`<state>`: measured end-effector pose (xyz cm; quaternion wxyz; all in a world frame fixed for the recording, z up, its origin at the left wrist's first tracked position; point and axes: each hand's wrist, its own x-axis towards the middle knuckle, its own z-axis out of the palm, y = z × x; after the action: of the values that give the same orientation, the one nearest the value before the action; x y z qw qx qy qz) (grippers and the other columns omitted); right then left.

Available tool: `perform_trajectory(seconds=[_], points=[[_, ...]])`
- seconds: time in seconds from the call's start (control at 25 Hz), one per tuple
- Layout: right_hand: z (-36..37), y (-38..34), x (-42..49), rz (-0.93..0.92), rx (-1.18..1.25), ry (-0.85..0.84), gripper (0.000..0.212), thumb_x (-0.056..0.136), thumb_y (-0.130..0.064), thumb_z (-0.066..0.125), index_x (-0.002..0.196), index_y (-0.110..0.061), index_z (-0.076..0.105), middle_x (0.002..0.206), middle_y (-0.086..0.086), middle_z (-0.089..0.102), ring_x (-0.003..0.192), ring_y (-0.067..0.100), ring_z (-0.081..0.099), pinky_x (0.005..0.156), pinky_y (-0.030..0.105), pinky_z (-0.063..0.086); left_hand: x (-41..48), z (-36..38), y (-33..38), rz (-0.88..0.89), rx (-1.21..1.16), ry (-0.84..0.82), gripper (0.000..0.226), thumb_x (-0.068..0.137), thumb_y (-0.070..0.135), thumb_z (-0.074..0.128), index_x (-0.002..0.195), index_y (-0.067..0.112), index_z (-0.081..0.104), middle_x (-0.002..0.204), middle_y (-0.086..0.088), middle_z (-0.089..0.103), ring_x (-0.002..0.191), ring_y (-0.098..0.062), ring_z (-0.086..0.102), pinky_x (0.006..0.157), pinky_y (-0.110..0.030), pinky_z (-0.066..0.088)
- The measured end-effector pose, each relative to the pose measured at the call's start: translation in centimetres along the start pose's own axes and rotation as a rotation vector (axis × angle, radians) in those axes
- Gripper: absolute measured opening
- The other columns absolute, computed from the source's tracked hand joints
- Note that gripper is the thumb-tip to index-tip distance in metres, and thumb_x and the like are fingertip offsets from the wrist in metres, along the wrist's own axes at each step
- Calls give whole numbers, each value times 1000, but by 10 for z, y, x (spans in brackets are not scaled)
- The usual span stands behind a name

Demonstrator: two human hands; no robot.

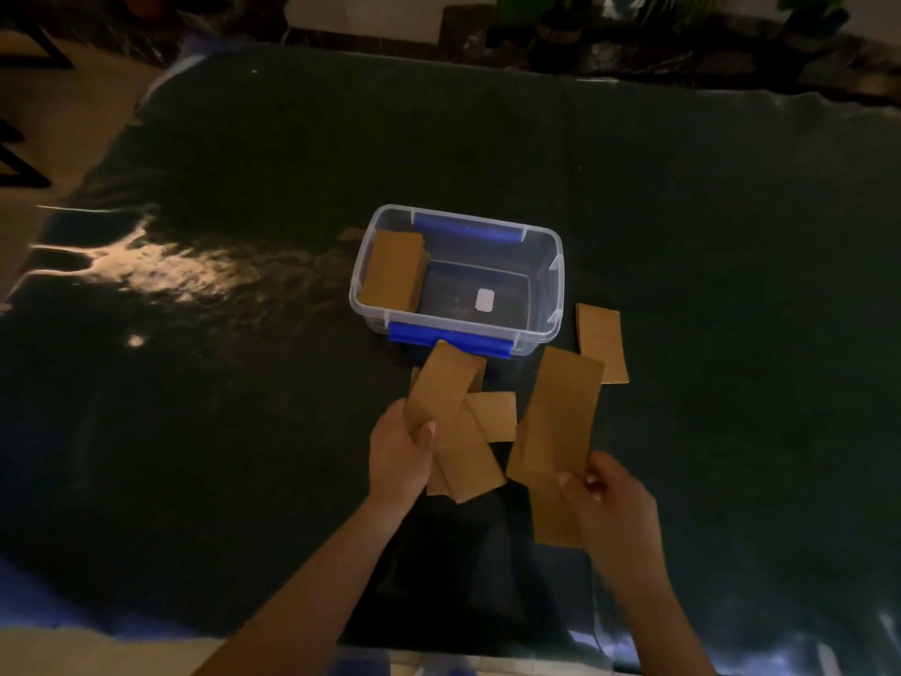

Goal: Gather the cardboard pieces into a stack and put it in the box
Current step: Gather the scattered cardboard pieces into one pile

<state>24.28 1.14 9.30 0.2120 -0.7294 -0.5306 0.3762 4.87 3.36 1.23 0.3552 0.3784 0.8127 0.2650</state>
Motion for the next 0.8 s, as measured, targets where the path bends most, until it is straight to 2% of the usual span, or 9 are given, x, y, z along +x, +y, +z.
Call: perform_trajectory(seconds=[0.08,0.16,0.24,0.32,0.44,0.56,0.64,0.72,0.8], points=[[3,-1,8,-58,-13,42,10,82,-10,60,76,-3,57,69,8,60,59,18,57,51,22,40,7,6,-5,39,176,37,49,84,35,58,124,11,44,126,-12,50,113,-21,44,89,-31,34],[19,-11,21,-64,38,-76,13,82,-16,61,73,-9,56,69,1,58,60,9,54,50,15,40,9,9,-5,59,293,-9,55,84,39,54,130,12,39,131,-13,46,120,-28,39,97,-37,32],[44,-19,34,3,45,-287,6,85,-23,58,84,-17,59,83,-2,60,73,7,56,61,19,42,11,6,-6,54,210,-53,50,89,34,45,134,13,36,133,-13,45,123,-28,38,100,-40,31],[69,-16,45,23,-34,-398,22,88,-27,55,103,-12,60,103,5,63,92,17,59,74,24,42,8,-4,-10,-5,20,-3,45,94,25,38,136,13,34,132,-13,46,124,-25,39,100,-37,31],[79,-5,58,-20,-176,-291,38,83,-34,61,114,-13,52,116,9,59,106,23,55,86,34,45,13,-15,-17,-25,-47,92,42,93,22,42,134,12,39,126,-8,55,118,-18,46,91,-26,30],[73,0,74,166,-178,-142,56,83,-39,58,129,-15,37,133,12,40,123,30,38,94,44,41,27,-14,-11,-18,5,-9,53,89,36,48,135,14,36,126,-7,55,116,-19,49,97,-34,38],[80,-7,80,260,-126,-24,59,87,-40,51,136,-14,28,138,15,31,125,30,32,98,46,40,31,-7,-2,-14,68,-68,66,84,48,50,137,13,30,130,-9,49,118,-23,46,95,-38,39],[99,-19,75,235,-144,32,59,88,-44,49,135,-15,30,136,14,30,121,29,33,99,45,40,28,7,5,-25,115,-92,71,81,51,52,136,12,29,132,-12,42,112,-21,46,86,-33,39],[122,-28,62,167,-85,12,56,87,-41,52,135,-18,31,134,12,31,116,26,33,95,40,41,22,16,9,-81,60,-130,56,81,44,55,127,15,39,125,-12,44,88,-9,47,68,-22,38]])
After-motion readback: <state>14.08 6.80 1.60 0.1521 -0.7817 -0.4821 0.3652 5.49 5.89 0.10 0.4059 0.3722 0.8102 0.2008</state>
